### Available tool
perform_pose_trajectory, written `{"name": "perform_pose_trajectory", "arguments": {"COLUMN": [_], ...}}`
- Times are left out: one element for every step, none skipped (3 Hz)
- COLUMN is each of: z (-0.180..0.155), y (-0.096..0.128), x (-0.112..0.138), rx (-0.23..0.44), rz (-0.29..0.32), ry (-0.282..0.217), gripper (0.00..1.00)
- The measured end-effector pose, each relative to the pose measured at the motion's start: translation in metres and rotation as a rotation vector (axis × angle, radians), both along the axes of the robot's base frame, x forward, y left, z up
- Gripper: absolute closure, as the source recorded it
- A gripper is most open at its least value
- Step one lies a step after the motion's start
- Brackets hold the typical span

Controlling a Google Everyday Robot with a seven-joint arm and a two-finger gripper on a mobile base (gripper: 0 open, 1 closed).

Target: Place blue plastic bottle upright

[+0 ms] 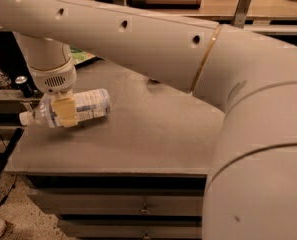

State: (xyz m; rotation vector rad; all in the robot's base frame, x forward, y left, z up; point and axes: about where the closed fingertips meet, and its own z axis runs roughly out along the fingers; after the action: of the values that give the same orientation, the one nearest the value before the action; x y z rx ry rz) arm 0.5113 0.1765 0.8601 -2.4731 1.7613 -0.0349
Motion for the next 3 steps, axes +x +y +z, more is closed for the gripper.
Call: {"name": "perform_pose_trajectory", "arguments": {"z": [0.019,0.039,0.050], "y": [0.004,0.002,-0.007], "x": [0.005,0.013,0.026], "rx": [0.086,0.166,0.236], "rz": [0.024,-0.001,-0.064], "ry": [0.028,0.046,0.076], "gripper": [1.00,1.00,1.00]}}
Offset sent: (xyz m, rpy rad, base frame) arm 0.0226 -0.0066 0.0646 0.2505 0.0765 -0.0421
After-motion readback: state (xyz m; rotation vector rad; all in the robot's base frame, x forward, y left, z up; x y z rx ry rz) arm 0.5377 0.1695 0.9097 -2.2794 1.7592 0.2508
